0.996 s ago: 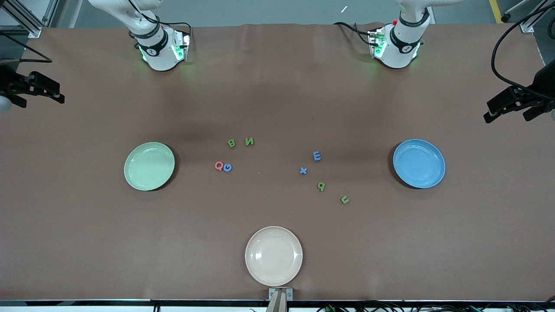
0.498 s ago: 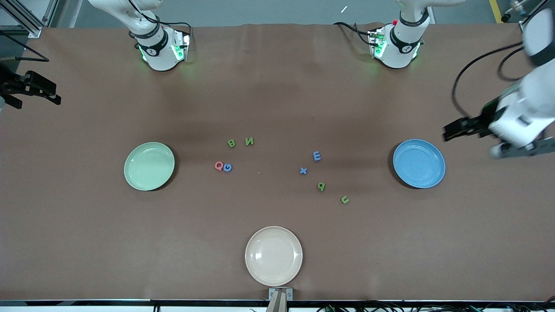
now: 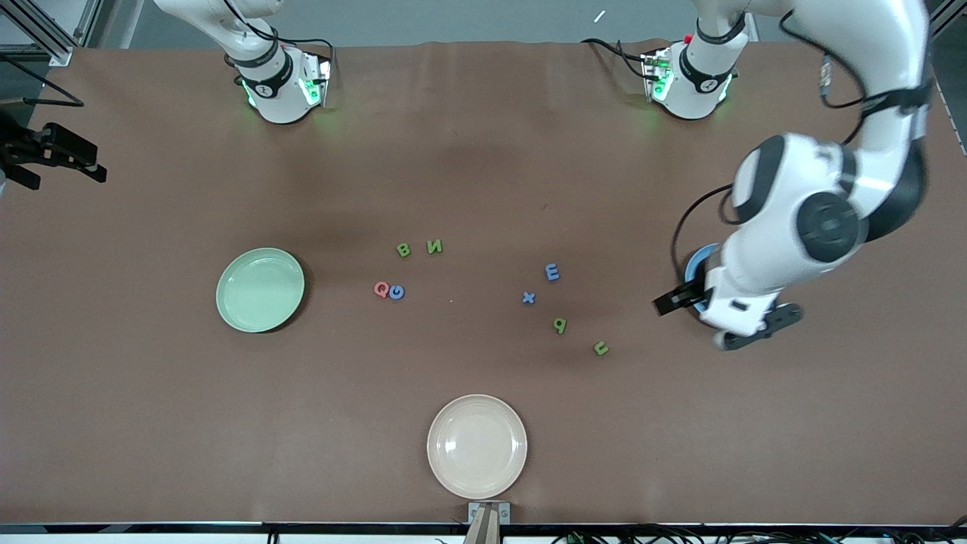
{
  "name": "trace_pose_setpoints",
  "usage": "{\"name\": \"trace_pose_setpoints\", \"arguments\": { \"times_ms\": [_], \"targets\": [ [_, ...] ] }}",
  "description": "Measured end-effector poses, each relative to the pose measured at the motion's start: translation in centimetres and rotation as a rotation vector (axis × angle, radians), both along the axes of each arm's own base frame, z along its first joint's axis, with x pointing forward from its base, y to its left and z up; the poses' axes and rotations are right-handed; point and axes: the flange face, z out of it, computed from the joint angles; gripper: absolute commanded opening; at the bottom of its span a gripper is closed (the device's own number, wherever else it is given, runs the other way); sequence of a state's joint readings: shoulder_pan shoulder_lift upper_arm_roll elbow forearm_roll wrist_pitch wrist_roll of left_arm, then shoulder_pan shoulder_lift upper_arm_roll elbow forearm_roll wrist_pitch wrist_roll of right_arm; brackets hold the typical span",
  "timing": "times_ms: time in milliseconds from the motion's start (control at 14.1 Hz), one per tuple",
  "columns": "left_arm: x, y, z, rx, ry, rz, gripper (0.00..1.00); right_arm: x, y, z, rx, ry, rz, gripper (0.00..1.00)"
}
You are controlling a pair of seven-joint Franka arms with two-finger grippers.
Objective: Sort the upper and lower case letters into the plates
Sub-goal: 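Grasp the green lowercase n with the left gripper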
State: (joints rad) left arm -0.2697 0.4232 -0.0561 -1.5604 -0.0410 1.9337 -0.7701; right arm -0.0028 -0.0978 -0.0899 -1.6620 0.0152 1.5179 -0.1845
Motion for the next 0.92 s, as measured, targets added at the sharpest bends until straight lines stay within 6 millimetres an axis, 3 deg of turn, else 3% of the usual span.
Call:
{"name": "trace_pose_setpoints", "arguments": {
  "times_ms": [356,925],
  "targets": [
    [0.5,-4.7,-7.6,-0.002,-0.014,0.111,1.0,0.0,0.0,0.0,0.002,0.001,-0.03,1.0],
    [1.3,-5.6,-16.7,0.024,-0.063,0.098,0.99,0.0,0.1,0.0,0.016,0.001,-0.037,1.0]
  ]
}}
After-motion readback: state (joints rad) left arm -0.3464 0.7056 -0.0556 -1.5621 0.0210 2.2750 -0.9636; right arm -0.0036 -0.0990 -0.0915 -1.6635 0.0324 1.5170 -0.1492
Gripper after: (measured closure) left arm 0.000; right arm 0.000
